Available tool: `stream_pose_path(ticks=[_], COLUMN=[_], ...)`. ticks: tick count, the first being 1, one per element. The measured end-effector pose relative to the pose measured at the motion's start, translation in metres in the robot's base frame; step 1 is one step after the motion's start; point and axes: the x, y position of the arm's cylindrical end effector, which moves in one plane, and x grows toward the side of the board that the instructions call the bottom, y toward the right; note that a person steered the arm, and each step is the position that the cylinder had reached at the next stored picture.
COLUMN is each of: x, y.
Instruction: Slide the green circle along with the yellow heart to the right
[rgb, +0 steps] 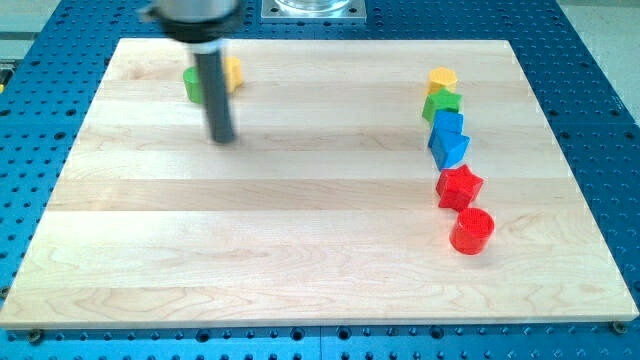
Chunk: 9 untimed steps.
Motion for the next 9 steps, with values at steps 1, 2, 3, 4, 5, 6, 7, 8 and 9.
stream_pose_path(ticks=[1, 2, 3, 4, 5, 6, 7, 8, 9], x=[-0.028, -0.038, -0.065, -0.073, -0.09, -0.108, -0.113, -0.113, -0.113], y=[-0.037, -0.048, -0.005, -0.013, -0.038, -0.012, 0.056, 0.131, 0.19])
